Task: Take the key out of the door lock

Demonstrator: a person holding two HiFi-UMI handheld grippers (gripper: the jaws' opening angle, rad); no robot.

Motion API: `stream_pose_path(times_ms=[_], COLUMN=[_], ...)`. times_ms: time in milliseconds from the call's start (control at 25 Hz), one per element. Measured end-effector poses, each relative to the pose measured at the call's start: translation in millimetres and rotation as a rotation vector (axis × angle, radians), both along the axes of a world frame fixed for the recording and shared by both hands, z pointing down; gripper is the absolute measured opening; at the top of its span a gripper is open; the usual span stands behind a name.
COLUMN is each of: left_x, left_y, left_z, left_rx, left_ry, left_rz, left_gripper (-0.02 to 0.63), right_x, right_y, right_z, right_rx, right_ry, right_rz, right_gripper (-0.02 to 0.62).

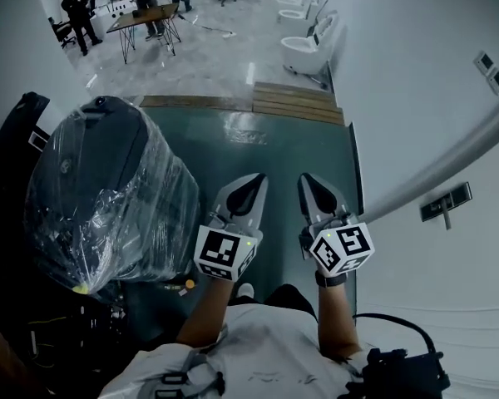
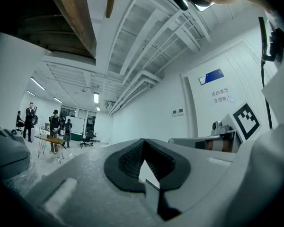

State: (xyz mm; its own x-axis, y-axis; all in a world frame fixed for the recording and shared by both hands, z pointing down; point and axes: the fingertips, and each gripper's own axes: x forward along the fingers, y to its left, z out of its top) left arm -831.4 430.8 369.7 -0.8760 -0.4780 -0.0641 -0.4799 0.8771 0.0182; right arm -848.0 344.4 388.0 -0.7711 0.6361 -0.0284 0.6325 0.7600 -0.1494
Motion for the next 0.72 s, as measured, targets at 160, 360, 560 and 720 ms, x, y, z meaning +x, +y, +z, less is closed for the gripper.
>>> stream_pose_path(times_ms=[160,360,560,720], left_x=[-41,-107,-185,-234], left_y=[-18,-67,-145,-221], left_z=[16,12,13,-4], left_rx=[-0.017,0.018,-0.046,-0.062], left_ry=[0.013,0.007,-0.017,-0.051], left_rz=[0.063,0.198,0.336,0.51], left_gripper=[0.002,0.002,0.002,0.002], right_x=[-37,-101,-176,-215], right_y=[-20,-72,-158,-225], right_z=[12,24,9,-14], right_rx=[0.001,-0.001,-0.049,-0.058], right_ry=[0.022,0.033,-0.022,-0.083], right_rz=[0.071,0.182,0.347,0.47], right_gripper=[0.006,0.006,0.006,0.006])
